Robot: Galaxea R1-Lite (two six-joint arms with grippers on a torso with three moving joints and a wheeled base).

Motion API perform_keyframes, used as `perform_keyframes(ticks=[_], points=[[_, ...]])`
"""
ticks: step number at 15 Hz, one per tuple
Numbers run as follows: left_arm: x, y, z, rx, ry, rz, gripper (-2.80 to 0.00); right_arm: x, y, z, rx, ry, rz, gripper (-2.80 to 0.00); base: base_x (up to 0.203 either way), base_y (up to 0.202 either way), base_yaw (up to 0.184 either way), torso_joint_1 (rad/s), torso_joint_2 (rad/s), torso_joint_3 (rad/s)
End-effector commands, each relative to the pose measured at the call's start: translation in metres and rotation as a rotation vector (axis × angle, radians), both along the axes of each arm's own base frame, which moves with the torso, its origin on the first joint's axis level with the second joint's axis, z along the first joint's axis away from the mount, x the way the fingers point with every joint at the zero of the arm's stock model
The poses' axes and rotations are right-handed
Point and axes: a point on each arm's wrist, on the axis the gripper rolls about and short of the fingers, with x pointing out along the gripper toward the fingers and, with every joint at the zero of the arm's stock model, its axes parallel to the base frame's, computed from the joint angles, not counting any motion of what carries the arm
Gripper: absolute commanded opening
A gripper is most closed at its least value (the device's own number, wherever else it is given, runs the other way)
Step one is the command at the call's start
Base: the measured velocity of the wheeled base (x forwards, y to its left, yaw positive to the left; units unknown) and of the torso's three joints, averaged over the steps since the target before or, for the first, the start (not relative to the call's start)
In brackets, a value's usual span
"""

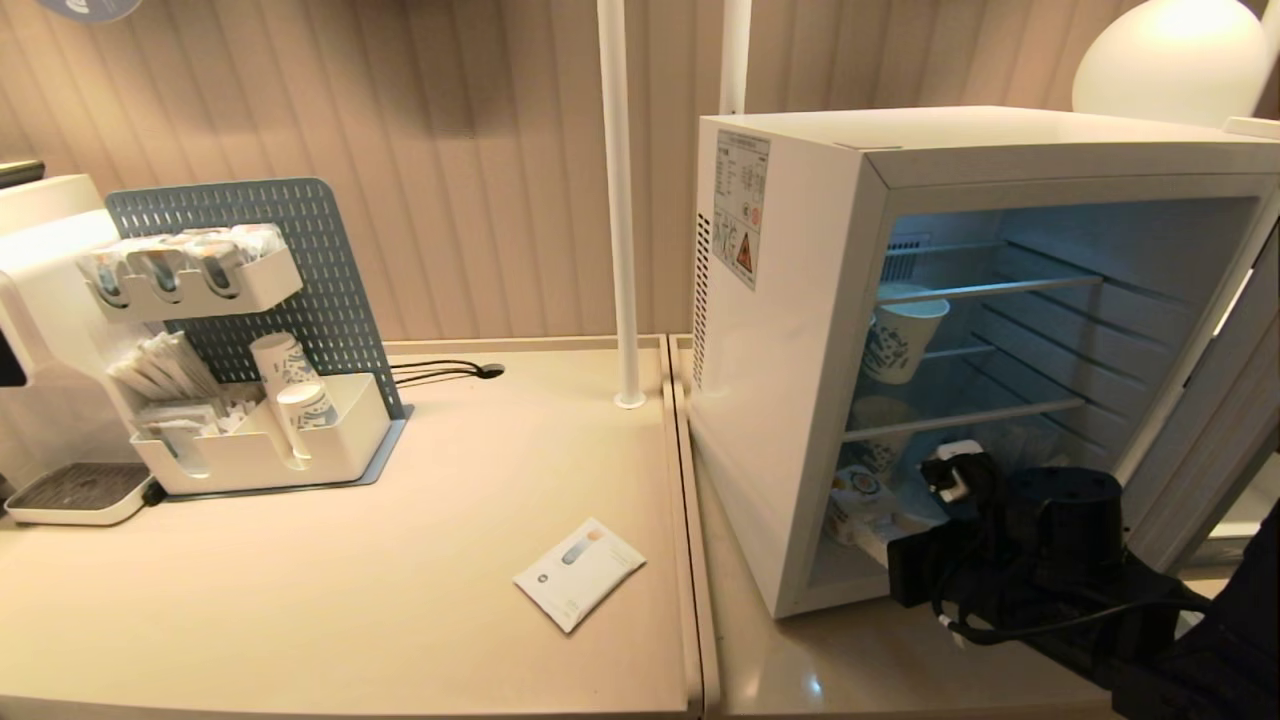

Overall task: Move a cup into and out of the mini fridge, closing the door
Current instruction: Take the yoghurt out of the freezer

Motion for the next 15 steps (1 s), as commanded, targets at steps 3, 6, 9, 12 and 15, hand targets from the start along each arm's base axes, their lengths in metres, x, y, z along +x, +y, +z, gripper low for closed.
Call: perform_keyframes(ticks=[3, 6, 9, 12, 15], points=[[0.0, 0.0, 0.0, 0.0, 0.001, 0.001, -2.8, 0.0, 0.0, 0.001, 0.003, -0.008, -0.001, 0.0, 0.0, 0.0, 0.0, 0.0, 0.0, 0.0], [0.0, 0.0, 0.0, 0.0, 0.001, 0.001, -2.8, 0.003, 0.001, -0.005, 0.001, 0.007, -0.002, 0.0, 0.0, 0.0, 0.0, 0.0, 0.0, 0.0], [0.0, 0.0, 0.0, 0.0, 0.001, 0.001, -2.8, 0.018, 0.007, -0.017, 0.01, -0.009, -0.007, 0.0, 0.0, 0.0, 0.0, 0.0, 0.0, 0.0], [0.0, 0.0, 0.0, 0.0, 0.0, 0.001, -2.8, 0.035, 0.014, -0.031, 0.026, -0.05, -0.014, 0.0, 0.0, 0.0, 0.0, 0.0, 0.0, 0.0], [0.0, 0.0, 0.0, 0.0, 0.001, 0.0, -2.8, 0.044, 0.016, -0.03, 0.035, -0.071, -0.021, 0.0, 0.0, 0.0, 0.0, 0.0, 0.0, 0.0]])
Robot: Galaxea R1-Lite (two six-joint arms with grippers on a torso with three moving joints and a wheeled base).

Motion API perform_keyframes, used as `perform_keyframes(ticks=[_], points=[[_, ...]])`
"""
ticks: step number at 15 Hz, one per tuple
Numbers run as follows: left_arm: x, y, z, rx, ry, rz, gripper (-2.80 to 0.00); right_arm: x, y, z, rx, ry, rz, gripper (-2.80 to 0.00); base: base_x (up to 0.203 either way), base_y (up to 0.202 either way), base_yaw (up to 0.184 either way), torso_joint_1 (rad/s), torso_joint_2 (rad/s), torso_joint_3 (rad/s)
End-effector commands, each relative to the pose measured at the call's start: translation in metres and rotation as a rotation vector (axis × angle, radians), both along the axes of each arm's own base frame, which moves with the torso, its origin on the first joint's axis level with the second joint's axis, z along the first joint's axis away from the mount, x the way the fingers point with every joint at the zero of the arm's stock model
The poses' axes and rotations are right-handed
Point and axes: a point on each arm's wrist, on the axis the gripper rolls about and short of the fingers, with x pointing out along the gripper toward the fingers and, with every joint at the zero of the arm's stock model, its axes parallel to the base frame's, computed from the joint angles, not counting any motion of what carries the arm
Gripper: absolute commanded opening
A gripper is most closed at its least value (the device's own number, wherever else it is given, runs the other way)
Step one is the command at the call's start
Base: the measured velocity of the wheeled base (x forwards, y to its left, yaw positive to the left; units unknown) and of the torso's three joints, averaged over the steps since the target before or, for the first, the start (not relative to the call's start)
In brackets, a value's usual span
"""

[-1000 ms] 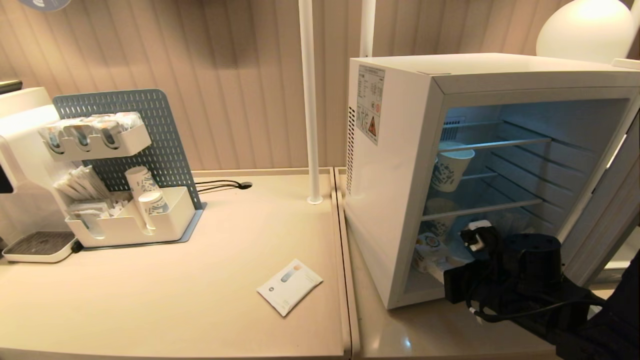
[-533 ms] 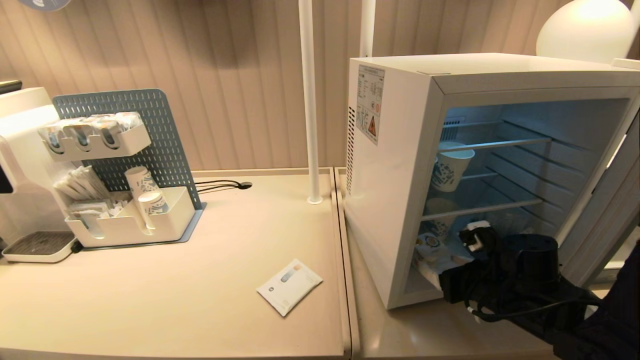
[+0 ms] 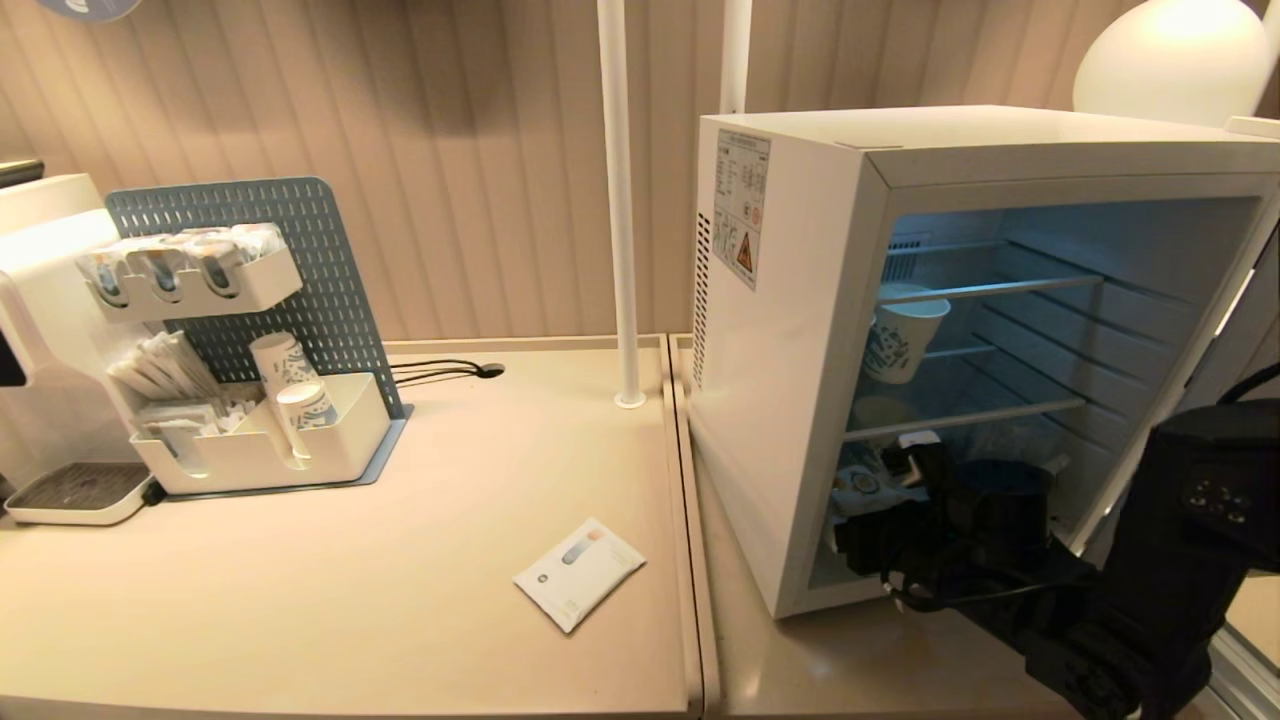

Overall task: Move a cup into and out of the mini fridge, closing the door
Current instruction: Take the yoghurt out of the freezer

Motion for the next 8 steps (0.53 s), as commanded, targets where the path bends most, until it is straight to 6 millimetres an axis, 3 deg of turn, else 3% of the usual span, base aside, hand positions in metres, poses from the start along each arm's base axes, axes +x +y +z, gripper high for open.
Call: perform_keyframes(ticks=[1, 8], points=[[0.0, 0.0, 0.0, -0.001, 0.001, 0.001, -2.8, 0.005, 0.001, -0.006, -0.001, 0.004, -0.005, 0.0, 0.0, 0.0, 0.0, 0.0, 0.0, 0.0], [0.0, 0.0, 0.0, -0.001, 0.001, 0.001, -2.8, 0.018, -0.009, -0.003, 0.008, -0.019, -0.044, 0.0, 0.0, 0.0, 0.0, 0.0, 0.0, 0.0]])
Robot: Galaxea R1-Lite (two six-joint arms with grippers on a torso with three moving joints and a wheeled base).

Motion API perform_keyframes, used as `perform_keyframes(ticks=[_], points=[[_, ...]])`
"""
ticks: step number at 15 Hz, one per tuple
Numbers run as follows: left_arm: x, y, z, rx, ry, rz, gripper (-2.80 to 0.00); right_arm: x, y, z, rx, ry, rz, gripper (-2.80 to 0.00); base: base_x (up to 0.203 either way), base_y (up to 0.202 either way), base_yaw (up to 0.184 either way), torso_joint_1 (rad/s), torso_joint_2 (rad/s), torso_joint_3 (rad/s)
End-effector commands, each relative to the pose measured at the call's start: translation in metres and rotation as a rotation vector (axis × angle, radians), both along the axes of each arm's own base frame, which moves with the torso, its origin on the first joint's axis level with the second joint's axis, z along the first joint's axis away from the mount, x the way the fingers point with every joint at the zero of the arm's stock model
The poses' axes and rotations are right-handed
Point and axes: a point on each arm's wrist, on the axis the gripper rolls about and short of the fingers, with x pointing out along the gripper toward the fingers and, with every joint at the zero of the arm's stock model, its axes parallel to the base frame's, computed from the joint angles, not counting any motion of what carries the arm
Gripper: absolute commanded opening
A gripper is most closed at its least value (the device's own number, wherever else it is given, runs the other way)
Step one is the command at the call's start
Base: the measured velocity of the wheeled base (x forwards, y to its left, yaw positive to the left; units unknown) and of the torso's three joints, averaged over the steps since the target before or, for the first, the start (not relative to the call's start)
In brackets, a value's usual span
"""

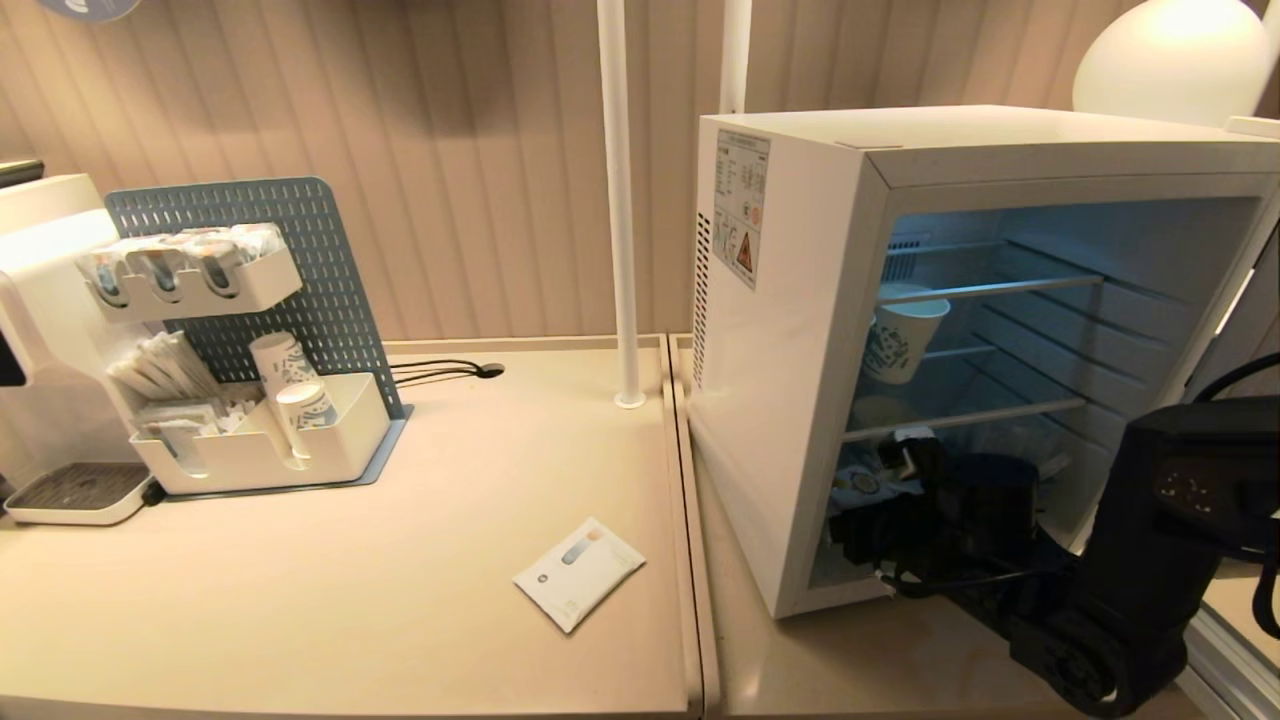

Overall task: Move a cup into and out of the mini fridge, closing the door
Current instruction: Take the yoghurt out of the freezer

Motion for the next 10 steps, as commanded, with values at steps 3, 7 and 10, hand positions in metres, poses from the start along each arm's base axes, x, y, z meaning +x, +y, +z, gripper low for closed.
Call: perform_keyframes(ticks=[3, 7, 10], points=[[0.0001, 0.0, -0.0004, 0.0, 0.001, 0.001, -2.8, 0.006, -0.0075, -0.0007, 0.0, 0.005, -0.022, 0.0, 0.0, 0.0, 0.0, 0.0, 0.0, 0.0], [0.0001, 0.0, -0.0004, 0.0, 0.001, 0.001, -2.8, 0.005, -0.0073, -0.002, -0.002, 0.016, -0.018, -2.8, 0.0, 0.0, 0.0, 0.0, 0.0, 0.0], [0.0001, 0.0, -0.0004, 0.0, 0.001, 0.001, -2.8, 0.0046, -0.0069, -0.0036, -0.003, 0.021, -0.016, -2.8, 0.0, 0.0, 0.0, 0.0, 0.0, 0.0]])
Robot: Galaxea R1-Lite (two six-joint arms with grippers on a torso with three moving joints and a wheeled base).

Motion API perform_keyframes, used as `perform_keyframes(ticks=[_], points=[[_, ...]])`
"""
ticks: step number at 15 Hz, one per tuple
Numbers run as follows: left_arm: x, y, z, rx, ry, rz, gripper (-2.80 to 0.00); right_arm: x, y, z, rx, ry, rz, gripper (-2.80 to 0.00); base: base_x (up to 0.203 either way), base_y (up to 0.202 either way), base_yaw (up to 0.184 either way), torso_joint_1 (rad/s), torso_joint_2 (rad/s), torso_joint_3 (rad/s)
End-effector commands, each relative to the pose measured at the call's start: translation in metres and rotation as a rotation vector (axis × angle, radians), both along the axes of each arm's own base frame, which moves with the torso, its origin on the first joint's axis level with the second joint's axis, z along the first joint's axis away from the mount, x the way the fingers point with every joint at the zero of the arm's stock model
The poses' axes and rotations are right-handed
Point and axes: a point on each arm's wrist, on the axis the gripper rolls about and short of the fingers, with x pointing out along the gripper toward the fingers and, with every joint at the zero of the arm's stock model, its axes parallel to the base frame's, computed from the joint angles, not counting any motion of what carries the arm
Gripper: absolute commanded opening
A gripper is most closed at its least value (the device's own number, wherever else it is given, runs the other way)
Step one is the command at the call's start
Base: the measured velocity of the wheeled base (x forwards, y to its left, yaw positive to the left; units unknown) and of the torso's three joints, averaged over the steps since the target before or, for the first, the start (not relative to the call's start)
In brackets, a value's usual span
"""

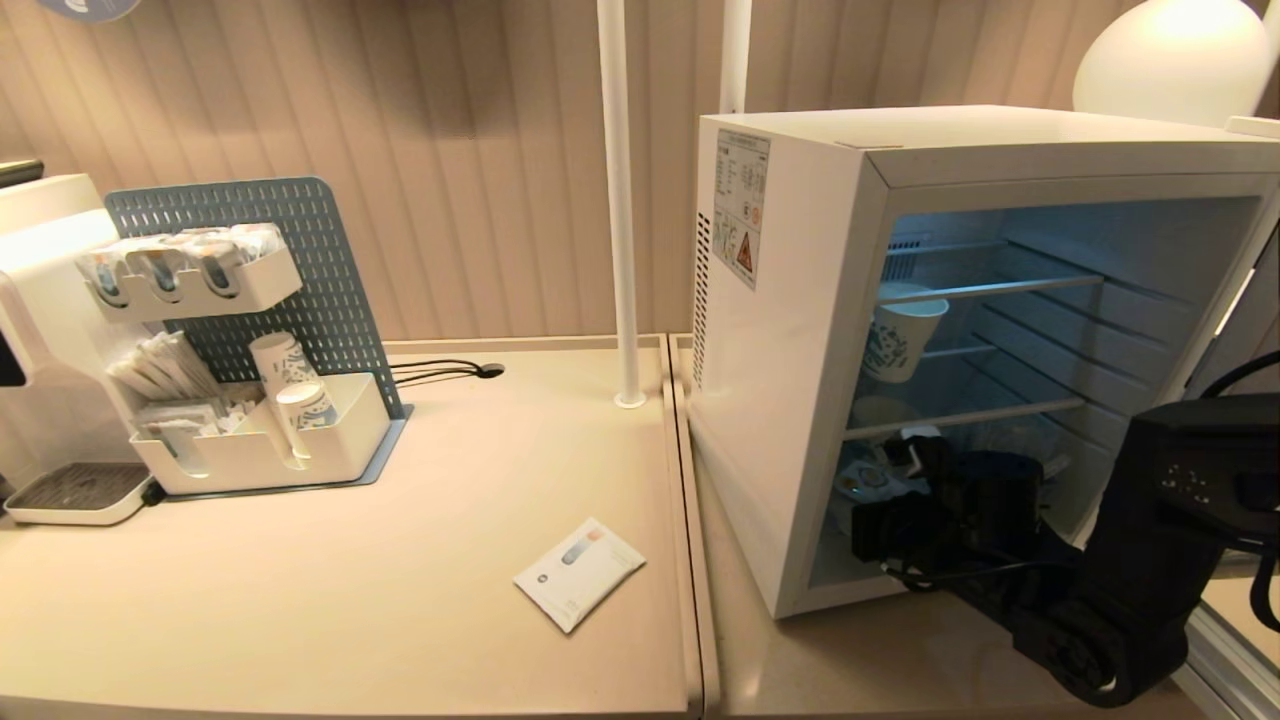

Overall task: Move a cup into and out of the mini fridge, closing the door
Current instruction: Take the yoghurt out of the freezer

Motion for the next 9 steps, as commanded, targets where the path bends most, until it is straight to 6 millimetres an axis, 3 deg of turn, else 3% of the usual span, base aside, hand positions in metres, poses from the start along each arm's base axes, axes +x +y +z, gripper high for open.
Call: perform_keyframes(ticks=[1, 5, 9], points=[[0.0, 0.0, 0.0, 0.0, 0.001, 0.001, -2.8, 0.0, 0.0, 0.0, 0.002, -0.004, 0.0, -2.8, 0.0, 0.0, 0.0, 0.0, 0.0, 0.0], [0.0, 0.0, 0.0, 0.0, 0.001, 0.001, -2.8, -0.007, -0.002, 0.006, 0.004, -0.01, -0.001, -2.8, 0.0, 0.0, 0.0, 0.0, 0.0, 0.0], [0.0, 0.0, 0.0, 0.0, 0.001, 0.001, -2.8, -0.021, -0.005, 0.024, 0.015, -0.038, 0.003, -2.8, 0.0, 0.0, 0.0, 0.0, 0.0, 0.0]])
